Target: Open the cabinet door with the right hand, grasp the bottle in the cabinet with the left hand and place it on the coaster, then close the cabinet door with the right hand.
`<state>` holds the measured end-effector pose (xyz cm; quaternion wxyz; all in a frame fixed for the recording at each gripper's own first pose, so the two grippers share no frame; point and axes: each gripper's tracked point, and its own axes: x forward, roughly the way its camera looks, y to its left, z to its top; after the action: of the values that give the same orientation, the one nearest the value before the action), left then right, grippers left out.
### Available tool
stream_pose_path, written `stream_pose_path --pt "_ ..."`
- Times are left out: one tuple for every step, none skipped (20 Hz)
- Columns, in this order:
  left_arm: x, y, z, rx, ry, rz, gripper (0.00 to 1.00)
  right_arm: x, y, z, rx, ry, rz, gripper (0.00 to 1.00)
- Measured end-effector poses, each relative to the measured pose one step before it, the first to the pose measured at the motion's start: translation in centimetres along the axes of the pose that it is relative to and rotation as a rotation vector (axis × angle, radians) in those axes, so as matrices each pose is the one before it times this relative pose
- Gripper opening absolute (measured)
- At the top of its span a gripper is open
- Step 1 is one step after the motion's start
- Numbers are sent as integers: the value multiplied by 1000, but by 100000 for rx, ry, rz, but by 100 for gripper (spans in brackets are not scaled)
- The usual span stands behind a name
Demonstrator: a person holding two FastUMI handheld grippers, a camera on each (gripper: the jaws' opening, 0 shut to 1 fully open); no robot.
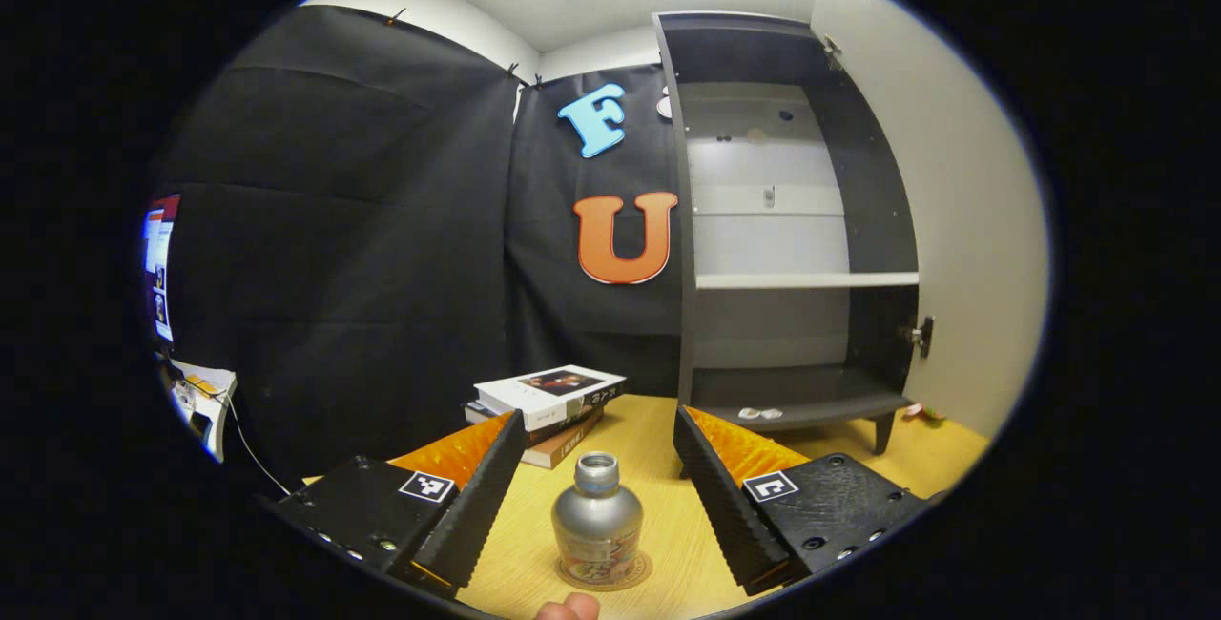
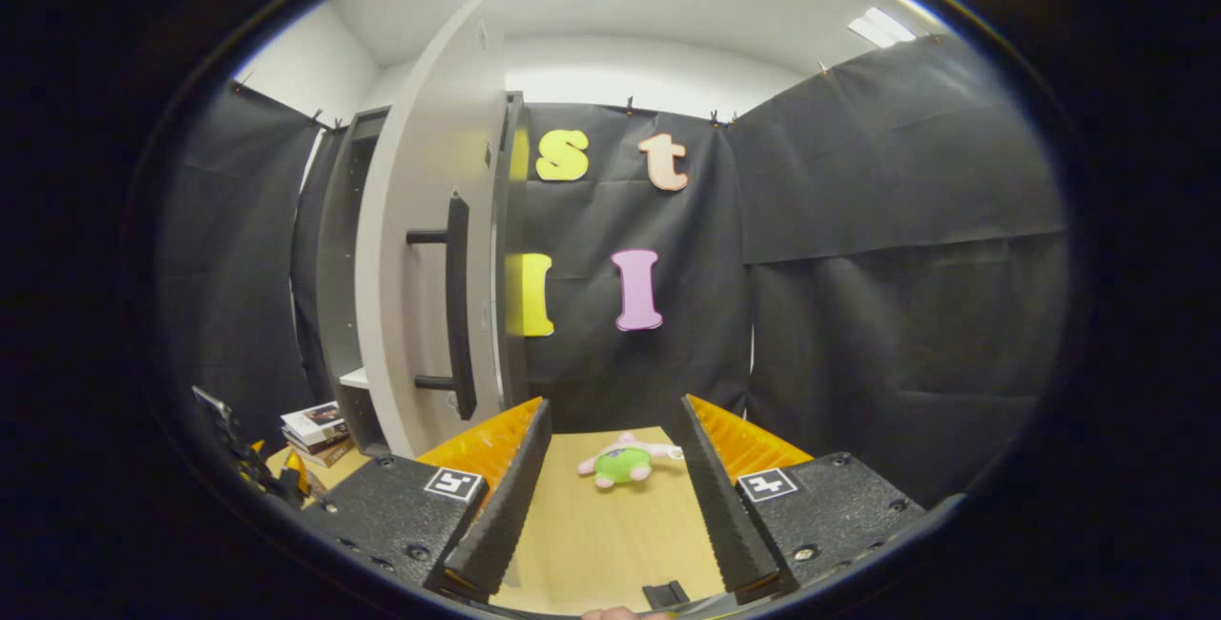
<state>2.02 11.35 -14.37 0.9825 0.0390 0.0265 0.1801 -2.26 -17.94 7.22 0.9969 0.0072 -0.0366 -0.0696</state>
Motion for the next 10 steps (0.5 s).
stream_pose_path --pt "-153 -239 1634 491 -220 -2090 94 450 94 -365 -405 969 1256 83" --pt "-246 -410 1301 211 1383 -2666 94 565 28 -295 -372 596 509 83" --pt "-268 -594 1169 -239 1209 -2902 94 395 -172 -155 -441 91 195 83" --pt "-254 -315 1095 5 1170 -2391 94 553 -190 48 -205 -458 -85 83" --pt "-1340 -654 2407 366 322 -1898 94 515 58 153 101 -516 257 84" --pt "-385 -280 1307 489 -538 -1769 94 599 273 63 632 -336 873 84" --pt "-292 -256 1054 268 -765 -1467 94 437 300 62 1094 138 1260 83" --pt "-256 -353 1192 344 -1723 -1514 94 472 370 47 1362 224 1688 83" --pt "-296 -448 910 355 -681 -1300 94 492 285 221 1238 -145 1723 84" --pt "-418 -344 419 295 445 -1350 94 354 349 209 1081 -40 932 84"
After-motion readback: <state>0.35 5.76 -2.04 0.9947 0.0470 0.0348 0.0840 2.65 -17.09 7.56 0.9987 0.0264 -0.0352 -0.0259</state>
